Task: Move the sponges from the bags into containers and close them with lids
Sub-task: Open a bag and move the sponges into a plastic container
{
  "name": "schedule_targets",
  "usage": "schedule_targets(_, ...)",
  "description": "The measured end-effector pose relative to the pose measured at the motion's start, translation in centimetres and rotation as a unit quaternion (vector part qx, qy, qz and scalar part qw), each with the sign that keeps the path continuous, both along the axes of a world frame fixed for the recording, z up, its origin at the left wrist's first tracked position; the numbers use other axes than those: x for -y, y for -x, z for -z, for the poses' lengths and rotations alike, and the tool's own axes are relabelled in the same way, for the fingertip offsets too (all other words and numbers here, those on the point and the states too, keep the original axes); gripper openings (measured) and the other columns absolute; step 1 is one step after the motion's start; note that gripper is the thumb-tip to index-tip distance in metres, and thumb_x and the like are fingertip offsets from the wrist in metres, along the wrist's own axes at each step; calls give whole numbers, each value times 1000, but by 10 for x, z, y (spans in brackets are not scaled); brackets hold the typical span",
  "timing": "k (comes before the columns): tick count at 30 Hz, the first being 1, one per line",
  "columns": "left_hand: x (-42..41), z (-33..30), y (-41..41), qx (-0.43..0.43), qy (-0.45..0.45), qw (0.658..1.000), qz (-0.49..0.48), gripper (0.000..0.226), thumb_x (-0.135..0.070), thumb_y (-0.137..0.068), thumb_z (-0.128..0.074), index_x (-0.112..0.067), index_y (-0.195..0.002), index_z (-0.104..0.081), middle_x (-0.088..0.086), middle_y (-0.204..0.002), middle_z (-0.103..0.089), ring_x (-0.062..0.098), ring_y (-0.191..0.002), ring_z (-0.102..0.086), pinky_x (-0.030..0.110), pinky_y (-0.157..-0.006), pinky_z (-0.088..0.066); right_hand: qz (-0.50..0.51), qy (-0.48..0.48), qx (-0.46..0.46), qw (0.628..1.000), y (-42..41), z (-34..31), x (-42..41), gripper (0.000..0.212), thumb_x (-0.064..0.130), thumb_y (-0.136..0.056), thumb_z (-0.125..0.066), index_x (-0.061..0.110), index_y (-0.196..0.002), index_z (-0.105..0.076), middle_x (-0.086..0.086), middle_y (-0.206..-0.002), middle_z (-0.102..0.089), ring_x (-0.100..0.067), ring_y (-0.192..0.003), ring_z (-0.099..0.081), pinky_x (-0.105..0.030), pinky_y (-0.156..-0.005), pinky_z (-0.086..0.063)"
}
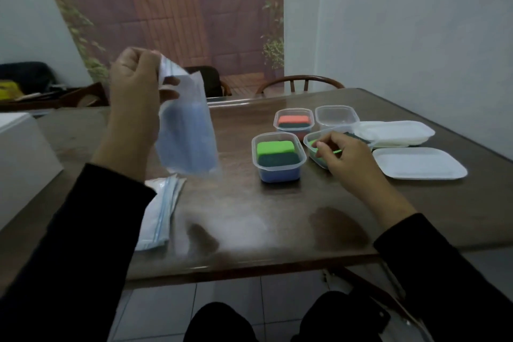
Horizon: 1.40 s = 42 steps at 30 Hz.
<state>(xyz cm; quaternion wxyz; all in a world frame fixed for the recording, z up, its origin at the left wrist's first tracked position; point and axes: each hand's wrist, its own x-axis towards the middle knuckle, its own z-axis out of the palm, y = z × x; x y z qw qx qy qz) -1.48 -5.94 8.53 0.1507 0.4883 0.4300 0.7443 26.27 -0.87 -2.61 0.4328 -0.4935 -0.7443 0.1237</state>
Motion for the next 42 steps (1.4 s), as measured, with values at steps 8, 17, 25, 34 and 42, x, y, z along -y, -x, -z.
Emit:
schedule_targets(8,58,28,-21,-229,153,961,-17,23,-10,-94,-43,-8,-74,-54,8,-68,-48,7,-56,-50,6,-42,-42,-122,87,6,989,14,3,22,14,21,-92,-56,15,-91,-68,4,-84,-70,-1,-71,-58,-14,-68,-43)
schedule_targets(17,24,101,-99,-277,230,926,116,17,-17,-82,-51,-13,-65,-51,-3,-56,-45,8,-51,-39,27,-57,-35,-129,145,10,981,6,19,36,11,27,-91,-58,22,-90,-69,5,-86,-71,-11,-86,-65,-27,-79,-50)
schedule_targets(25,12,139,-114,-257,259,918,157,19,-16,-81,-51,-18,-63,-48,-6,-54,-47,4,-51,-42,23,-56,-38,-99,213,-57,970,-13,35,37,14,21,-92,-57,17,-87,-68,1,-83,-72,-17,-86,-68,-35,-84,-55)
schedule_targets(34,12,131,-102,-213,283,894,276,17,-1,-91,-51,-6,-75,-53,0,-64,-57,-6,-51,-52,7,-58,-42,-149,340,-177,911,15,23,52,27,37,-88,-59,13,-97,-66,-2,-85,-72,-9,-71,-68,-23,-55,-51)
schedule_targets(42,12,132,-95,-269,315,871,264,8,-8,-87,-59,-9,-79,-61,6,-75,-67,5,-70,-60,24,-72,-49,-136,342,-139,919,22,14,57,16,20,-91,-58,9,-92,-70,-5,-83,-73,-5,-62,-66,-17,-51,-50)
